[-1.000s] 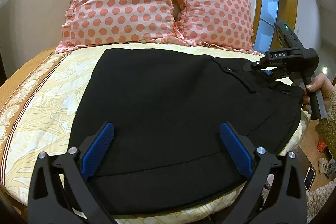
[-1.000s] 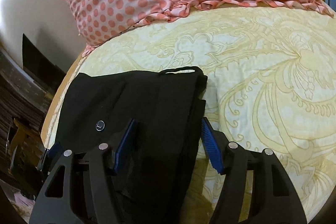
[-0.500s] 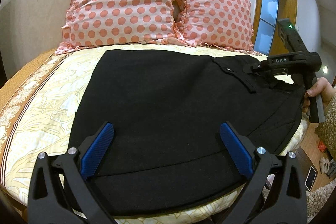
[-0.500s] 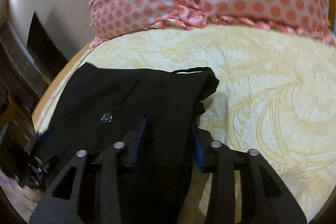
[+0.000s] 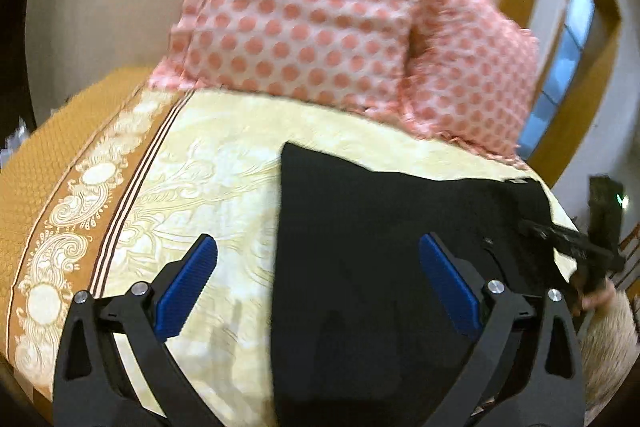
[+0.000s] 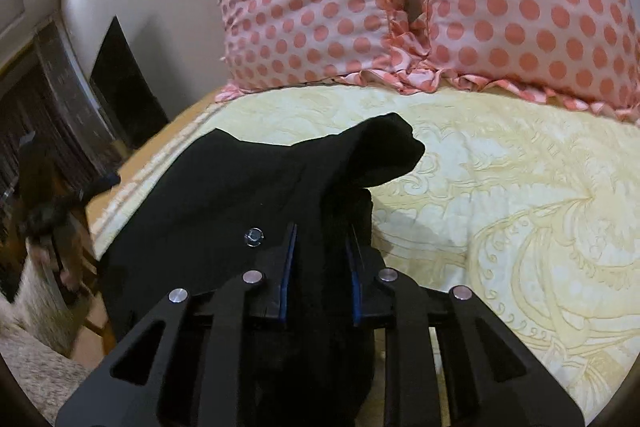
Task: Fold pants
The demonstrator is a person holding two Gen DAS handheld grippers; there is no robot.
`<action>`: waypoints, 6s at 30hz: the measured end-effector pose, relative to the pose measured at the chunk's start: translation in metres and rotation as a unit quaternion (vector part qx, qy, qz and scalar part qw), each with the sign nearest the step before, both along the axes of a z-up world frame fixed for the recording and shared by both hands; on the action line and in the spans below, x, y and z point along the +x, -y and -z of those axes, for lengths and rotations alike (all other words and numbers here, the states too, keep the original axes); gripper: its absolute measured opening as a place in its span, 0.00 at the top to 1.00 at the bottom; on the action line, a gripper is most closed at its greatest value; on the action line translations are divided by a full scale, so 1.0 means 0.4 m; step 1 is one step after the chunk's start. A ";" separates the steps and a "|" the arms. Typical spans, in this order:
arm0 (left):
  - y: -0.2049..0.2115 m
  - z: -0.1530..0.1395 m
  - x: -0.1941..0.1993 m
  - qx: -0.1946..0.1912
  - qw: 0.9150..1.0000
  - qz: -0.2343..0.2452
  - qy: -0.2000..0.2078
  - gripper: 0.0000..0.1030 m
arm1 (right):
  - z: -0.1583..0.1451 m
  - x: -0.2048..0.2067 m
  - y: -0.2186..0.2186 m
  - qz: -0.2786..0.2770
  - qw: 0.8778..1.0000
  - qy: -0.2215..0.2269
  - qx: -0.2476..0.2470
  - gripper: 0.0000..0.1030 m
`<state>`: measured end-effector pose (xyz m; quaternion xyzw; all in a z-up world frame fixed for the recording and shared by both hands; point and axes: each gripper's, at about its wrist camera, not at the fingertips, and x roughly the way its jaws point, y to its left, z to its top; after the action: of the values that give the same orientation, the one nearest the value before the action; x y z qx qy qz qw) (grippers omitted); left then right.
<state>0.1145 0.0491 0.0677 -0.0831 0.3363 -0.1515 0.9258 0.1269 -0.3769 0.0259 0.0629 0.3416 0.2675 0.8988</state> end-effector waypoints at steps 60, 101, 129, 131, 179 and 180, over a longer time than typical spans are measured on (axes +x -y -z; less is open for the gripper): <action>0.253 0.083 0.618 0.039 0.993 0.005 -0.115 0.75 | 0.022 0.471 0.134 0.147 0.987 -0.063 -0.003 0.66; 0.350 0.016 0.188 0.135 0.989 0.051 -0.027 0.02 | -0.016 0.088 -0.032 0.181 0.978 0.009 -0.106 0.06; 0.264 0.130 -0.019 0.152 0.985 -0.026 -0.070 0.02 | 0.095 -0.076 -0.123 0.225 0.966 -0.030 -0.123 0.05; 0.268 0.132 -0.026 0.157 0.985 -0.026 -0.066 0.02 | 0.099 -0.075 -0.129 0.227 0.964 -0.029 -0.133 0.03; 0.266 0.136 -0.043 0.155 0.986 -0.032 -0.045 0.02 | 0.114 -0.104 -0.141 0.251 0.959 0.009 -0.134 0.01; 0.266 0.135 -0.042 0.155 0.986 -0.032 -0.045 0.02 | 0.114 -0.105 -0.141 0.251 0.959 0.009 -0.134 0.01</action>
<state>0.0976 -0.0575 0.0137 0.0440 0.3940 -0.0644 0.9158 0.0850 -0.3207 -0.0197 0.0235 0.3398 -0.0142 0.9401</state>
